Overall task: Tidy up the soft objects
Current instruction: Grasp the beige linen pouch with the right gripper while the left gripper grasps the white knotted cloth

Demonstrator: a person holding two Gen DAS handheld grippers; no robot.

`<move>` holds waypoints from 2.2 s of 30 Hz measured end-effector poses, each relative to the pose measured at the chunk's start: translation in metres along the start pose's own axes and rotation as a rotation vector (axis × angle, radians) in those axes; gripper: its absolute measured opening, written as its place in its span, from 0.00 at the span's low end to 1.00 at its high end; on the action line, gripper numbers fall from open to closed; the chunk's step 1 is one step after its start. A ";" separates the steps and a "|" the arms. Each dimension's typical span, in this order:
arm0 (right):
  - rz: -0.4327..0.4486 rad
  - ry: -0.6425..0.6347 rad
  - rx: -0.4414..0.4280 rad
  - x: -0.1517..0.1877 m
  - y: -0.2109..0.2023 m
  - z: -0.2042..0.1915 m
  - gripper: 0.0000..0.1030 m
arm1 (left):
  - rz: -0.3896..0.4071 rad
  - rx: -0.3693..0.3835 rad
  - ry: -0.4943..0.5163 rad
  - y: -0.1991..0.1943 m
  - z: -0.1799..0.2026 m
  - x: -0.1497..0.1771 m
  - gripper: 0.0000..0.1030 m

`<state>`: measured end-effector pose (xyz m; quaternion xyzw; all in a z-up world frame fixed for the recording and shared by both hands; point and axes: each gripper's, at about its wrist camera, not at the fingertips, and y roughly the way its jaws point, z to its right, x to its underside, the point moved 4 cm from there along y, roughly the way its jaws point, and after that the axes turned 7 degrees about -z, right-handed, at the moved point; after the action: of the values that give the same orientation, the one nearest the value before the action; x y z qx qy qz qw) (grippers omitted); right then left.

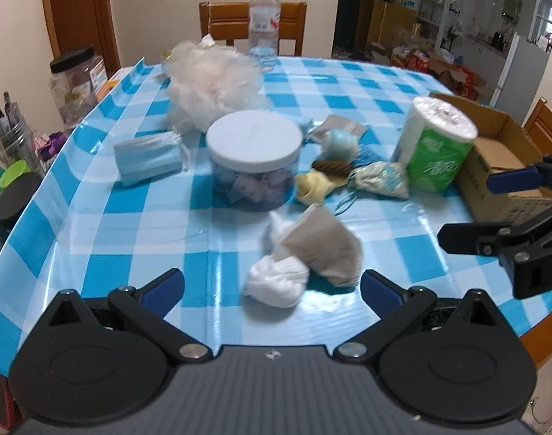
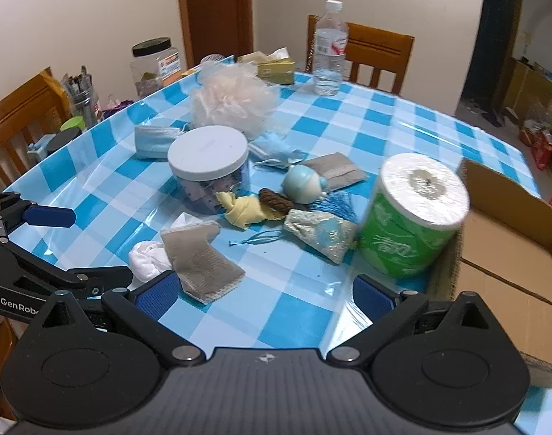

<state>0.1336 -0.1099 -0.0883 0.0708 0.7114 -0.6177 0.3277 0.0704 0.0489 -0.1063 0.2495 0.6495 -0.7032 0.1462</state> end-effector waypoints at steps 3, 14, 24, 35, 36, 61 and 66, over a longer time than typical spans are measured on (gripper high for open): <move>-0.013 -0.022 -0.019 -0.004 0.012 -0.004 1.00 | -0.017 -0.001 0.010 0.006 -0.007 0.003 0.99; -0.061 -0.160 -0.087 -0.017 0.061 -0.030 1.00 | -0.062 -0.041 0.017 0.021 -0.028 0.013 0.99; -0.104 -0.277 -0.109 -0.022 0.102 -0.055 0.83 | -0.087 -0.026 0.012 0.025 -0.043 0.018 0.99; -0.136 -0.321 -0.082 -0.016 0.111 -0.061 0.51 | -0.098 0.009 0.082 0.031 -0.028 0.015 0.99; -0.137 -0.314 -0.078 -0.015 0.110 -0.059 0.50 | -0.096 0.012 0.090 0.032 -0.027 0.014 0.99; -0.183 -0.183 0.042 -0.001 0.095 -0.010 0.52 | -0.089 0.101 0.271 0.076 0.007 -0.006 0.60; -0.181 -0.190 0.036 -0.004 0.097 -0.011 0.59 | -0.086 0.110 0.264 0.076 0.006 -0.008 0.52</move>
<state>0.1815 -0.0768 -0.1671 -0.0467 0.6696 -0.6613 0.3350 0.1160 0.0332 -0.1656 0.3194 0.6335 -0.7046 0.0156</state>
